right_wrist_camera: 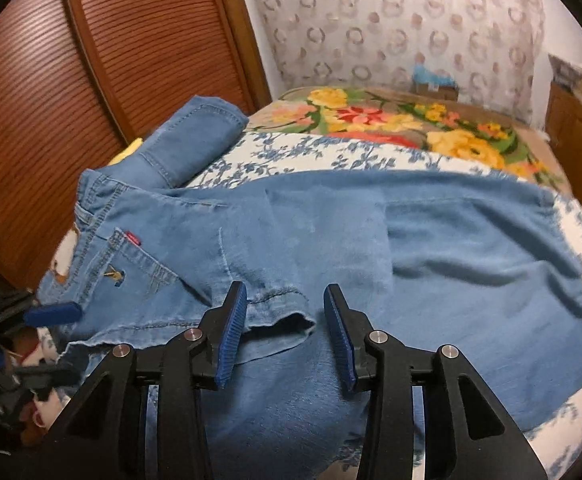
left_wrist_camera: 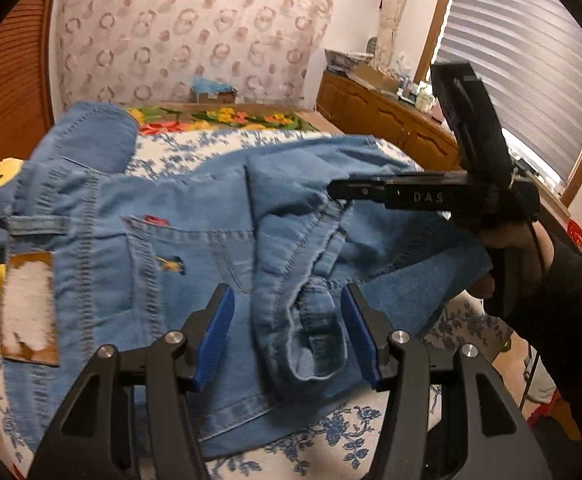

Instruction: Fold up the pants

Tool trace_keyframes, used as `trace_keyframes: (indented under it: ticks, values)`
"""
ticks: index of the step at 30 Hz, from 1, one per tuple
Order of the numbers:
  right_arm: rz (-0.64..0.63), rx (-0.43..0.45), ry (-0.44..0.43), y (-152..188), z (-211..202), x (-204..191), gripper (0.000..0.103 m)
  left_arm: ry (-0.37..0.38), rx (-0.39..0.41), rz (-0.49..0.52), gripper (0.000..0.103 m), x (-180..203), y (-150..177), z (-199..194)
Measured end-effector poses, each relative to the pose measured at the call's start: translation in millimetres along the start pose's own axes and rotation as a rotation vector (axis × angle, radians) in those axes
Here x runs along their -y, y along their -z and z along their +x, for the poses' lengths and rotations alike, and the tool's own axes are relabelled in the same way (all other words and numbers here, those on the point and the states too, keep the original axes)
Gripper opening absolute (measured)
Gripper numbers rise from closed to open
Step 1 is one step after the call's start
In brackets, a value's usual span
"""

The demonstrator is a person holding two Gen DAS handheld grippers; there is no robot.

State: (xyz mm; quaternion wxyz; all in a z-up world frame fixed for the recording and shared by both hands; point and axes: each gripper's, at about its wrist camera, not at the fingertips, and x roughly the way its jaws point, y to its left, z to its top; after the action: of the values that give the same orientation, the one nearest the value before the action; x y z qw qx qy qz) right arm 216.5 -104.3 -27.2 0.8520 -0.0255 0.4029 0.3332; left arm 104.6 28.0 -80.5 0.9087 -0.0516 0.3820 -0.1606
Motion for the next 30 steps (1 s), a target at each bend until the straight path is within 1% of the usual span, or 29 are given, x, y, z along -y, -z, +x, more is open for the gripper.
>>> trace_keyframes:
  ticks: [3, 6, 7, 8, 9, 10, 11, 12, 13, 15, 18, 22, 24, 30]
  values:
    - [0.0, -0.014, -0.027, 3, 3, -1, 0.04, 0.012, -0.021, 0.007, 0.055, 4, 4, 8]
    - [-0.013, -0.029, -0.031, 5, 7, -4, 0.04, 0.002, -0.039, 0.002, 0.055, 3, 6, 17]
    - [-0.017, -0.031, -0.035, 6, 8, -5, 0.036, 0.005, -0.039, 0.002, 0.055, 2, 7, 17]
    - [-0.021, -0.031, -0.041, 6, 8, -6, 0.022, 0.01, -0.034, 0.003, 0.055, 1, 8, 18]
    - [-0.026, -0.032, -0.052, 6, 9, -7, 0.014, 0.014, -0.027, 0.006, 0.049, 2, 9, 16]
    - [-0.036, -0.025, -0.049, 5, 7, -10, 0.012, 0.027, -0.018, 0.011, 0.04, 2, 10, 13]
    - [-0.046, -0.016, -0.043, 4, 5, -12, 0.01, 0.042, -0.003, 0.019, 0.038, 3, 10, 10]
    - [-0.052, -0.014, -0.045, 3, 4, -14, 0.008, 0.048, 0.005, 0.026, 0.03, 4, 10, 7]
    - [-0.073, -0.003, -0.046, 0, -2, -19, 0.008, 0.05, 0.007, 0.036, 0.02, 4, 10, 5]
    - [-0.125, 0.022, -0.043, -4, -12, -32, 0.006, 0.041, 0.016, 0.055, 0.018, 6, 9, 0]
    - [-0.177, 0.057, -0.051, -16, -28, -49, 0.005, 0.047, 0.043, 0.049, 0.013, 4, 9, -12]
    - [-0.217, 0.093, -0.057, -40, -38, -69, 0.004, 0.039, 0.103, 0.04, 0.011, -2, 3, -39]
    - [-0.229, 0.105, -0.065, -54, -38, -80, 0.004, 0.021, 0.133, 0.032, 0.01, -9, 2, -55]
    - [-0.276, 0.125, -0.116, -91, -20, -128, 0.003, -0.038, 0.177, -0.017, 0.01, -48, 9, -89]
